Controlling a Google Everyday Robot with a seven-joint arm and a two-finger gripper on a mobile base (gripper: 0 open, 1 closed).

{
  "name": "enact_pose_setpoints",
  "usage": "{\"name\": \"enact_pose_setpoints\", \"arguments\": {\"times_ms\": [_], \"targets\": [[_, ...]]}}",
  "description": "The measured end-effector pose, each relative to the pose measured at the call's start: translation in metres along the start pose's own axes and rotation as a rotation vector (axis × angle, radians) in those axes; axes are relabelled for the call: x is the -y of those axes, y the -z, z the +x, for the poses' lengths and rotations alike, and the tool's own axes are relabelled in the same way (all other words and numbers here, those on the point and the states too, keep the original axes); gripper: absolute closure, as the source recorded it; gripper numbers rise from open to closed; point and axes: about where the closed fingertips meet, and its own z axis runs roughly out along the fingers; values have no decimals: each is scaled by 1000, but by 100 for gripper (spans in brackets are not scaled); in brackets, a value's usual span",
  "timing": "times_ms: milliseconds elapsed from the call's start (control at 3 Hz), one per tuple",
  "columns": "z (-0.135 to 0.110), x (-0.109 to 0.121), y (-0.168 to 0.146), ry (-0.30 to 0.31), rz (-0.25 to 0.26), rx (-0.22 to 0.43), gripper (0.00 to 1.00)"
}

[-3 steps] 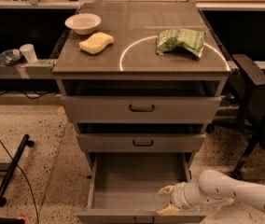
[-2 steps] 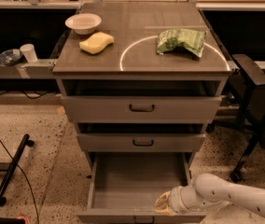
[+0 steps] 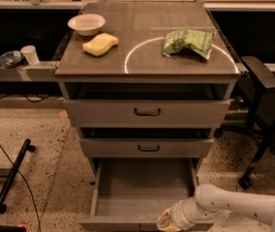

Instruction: Close bottom drawer

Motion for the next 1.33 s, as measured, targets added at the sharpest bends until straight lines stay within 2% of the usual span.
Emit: {"name": "enact_pose_setpoints", "arguments": {"times_ms": [333,667,1333], "targets": [[15,-5,-15,7,-34,5,100],[34,-4,-24,27,-17,6,100],[69,4,-34,54,52,-1,100]]}}
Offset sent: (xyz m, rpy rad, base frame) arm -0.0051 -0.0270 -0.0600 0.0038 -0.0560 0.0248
